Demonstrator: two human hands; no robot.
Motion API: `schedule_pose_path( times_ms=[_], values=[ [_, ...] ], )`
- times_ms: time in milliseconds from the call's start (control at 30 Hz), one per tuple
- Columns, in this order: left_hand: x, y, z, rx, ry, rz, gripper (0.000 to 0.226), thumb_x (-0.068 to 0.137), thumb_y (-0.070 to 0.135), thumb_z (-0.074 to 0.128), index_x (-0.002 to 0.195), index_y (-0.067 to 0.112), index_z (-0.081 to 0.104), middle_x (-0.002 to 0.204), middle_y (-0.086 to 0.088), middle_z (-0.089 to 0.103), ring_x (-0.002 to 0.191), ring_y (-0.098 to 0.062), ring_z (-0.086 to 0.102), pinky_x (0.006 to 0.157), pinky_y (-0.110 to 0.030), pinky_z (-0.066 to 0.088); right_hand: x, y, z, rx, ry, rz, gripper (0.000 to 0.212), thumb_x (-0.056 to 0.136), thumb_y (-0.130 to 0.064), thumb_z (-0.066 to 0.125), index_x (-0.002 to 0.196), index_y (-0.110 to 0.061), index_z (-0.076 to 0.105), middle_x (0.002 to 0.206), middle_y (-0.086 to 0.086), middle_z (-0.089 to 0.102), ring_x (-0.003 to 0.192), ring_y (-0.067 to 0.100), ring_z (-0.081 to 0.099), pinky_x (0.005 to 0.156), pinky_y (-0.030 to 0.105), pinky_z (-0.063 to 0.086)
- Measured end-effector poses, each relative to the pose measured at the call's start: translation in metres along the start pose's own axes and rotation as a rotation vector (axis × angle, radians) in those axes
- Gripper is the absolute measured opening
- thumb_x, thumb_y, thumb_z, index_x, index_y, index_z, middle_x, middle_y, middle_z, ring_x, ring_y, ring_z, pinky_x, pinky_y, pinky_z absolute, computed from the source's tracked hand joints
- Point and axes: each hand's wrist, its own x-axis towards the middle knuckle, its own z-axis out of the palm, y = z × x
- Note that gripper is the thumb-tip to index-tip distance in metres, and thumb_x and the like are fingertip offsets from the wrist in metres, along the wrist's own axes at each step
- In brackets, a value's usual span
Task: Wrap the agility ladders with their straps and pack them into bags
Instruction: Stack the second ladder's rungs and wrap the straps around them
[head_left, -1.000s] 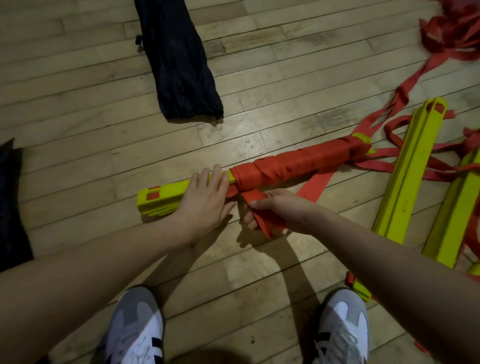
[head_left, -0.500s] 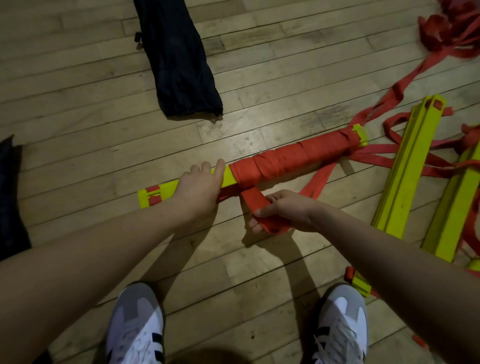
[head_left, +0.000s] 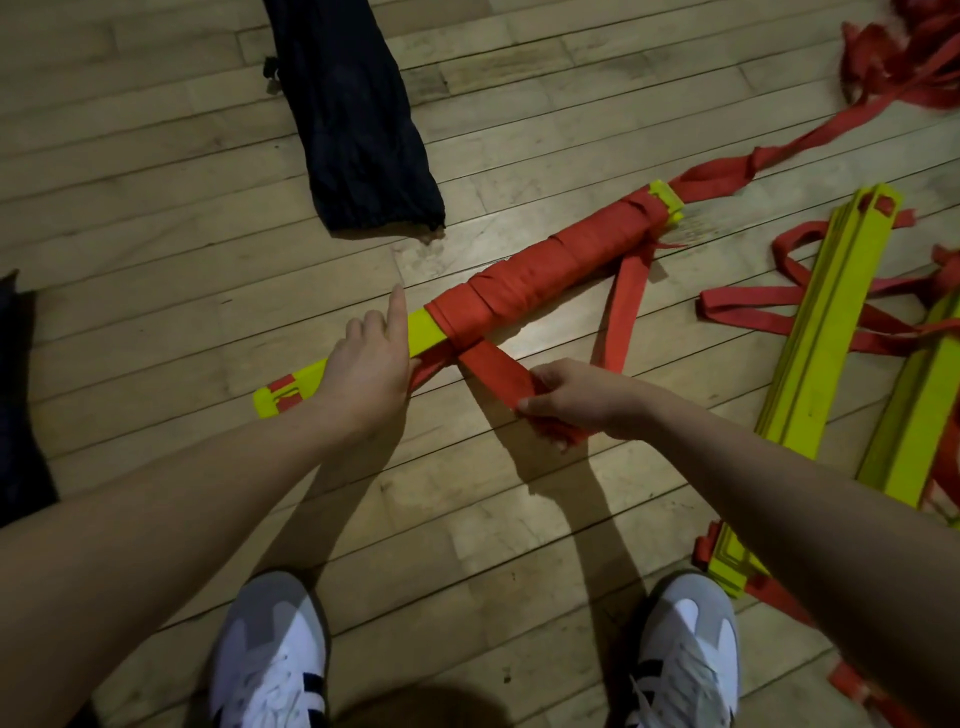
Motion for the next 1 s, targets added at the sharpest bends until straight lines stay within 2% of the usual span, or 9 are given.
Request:
schedule_pose_path(
  times_ms=[133,333,533,700,833,933,1000],
  values=[
    [-0.005,-0.009,0.001,-0.079,0.027,0.023,0.079,0.1,0.034,0.045,0.152,0.007,-0.008,0.128,-0.023,0.043,0.114,-0.036,0.042,0.093,-0.044,0.039,-0.001,0.001,0.001,0.092,-0.014,0.038,0.01,0.099,-0.008,0.047,0.09,-0.006,0.051,0.069,0.007,0.054,0.049,0.013,0.05,0.047,0.025,0.046],
    [-0.017,-0.018,0.0,-0.26,0.088,0.047,0.076,0.097,0.03,0.052,0.153,0.006,0.007,0.126,-0.024,0.044,0.117,-0.036,0.041,0.1,-0.043,0.034,-0.001,0.009,0.013,0.093,0.023,0.058,0.01,0.099,-0.009,0.048,0.092,-0.006,0.052,0.069,0.011,0.06,0.051,0.018,0.058,0.047,0.026,0.048],
    [-0.025,-0.019,-0.001,-0.293,0.111,0.068,0.069,0.097,0.028,0.053,0.151,0.005,0.016,0.126,-0.023,0.043,0.118,-0.036,0.039,0.103,-0.042,0.031,-0.003,0.007,0.013,0.127,0.033,0.065,0.013,0.099,-0.012,0.051,0.092,-0.002,0.056,0.062,0.008,0.061,0.051,0.019,0.059,0.047,0.026,0.049],
    [-0.039,-0.027,-0.006,-0.333,0.134,0.056,0.063,0.098,0.028,0.05,0.152,0.012,0.021,0.119,-0.02,0.044,0.114,-0.032,0.04,0.1,-0.036,0.03,-0.011,0.001,0.017,0.061,-0.029,0.065,0.019,0.098,-0.021,0.054,0.105,-0.003,0.059,0.07,0.006,0.066,0.054,0.013,0.058,0.049,0.025,0.041],
    [-0.044,-0.034,-0.011,-0.281,0.191,0.062,0.053,0.098,0.026,0.05,0.147,0.011,0.035,0.108,-0.019,0.044,0.104,-0.034,0.043,0.093,-0.042,0.037,-0.013,-0.007,0.024,0.173,-0.074,0.079,0.016,0.101,-0.016,0.048,0.11,-0.003,0.053,0.072,0.009,0.063,0.058,0.018,0.058,0.059,0.033,0.05],
    [-0.043,-0.033,-0.012,-0.253,0.219,0.039,0.051,0.097,0.024,0.053,0.143,0.008,0.04,0.106,-0.021,0.045,0.101,-0.037,0.044,0.089,-0.046,0.039,-0.014,-0.019,0.032,0.225,-0.103,0.034,0.01,0.101,-0.009,0.043,0.108,-0.003,0.047,0.066,0.01,0.057,0.05,0.017,0.05,0.048,0.027,0.048],
    [-0.04,-0.03,-0.011,-0.228,0.214,0.004,0.053,0.097,0.026,0.053,0.144,0.007,0.038,0.109,-0.022,0.045,0.104,-0.038,0.043,0.09,-0.046,0.037,-0.01,-0.028,0.037,0.23,-0.119,0.012,0.008,0.101,-0.008,0.042,0.107,-0.003,0.046,0.064,0.01,0.055,0.047,0.015,0.048,0.045,0.026,0.047]
  ],
)
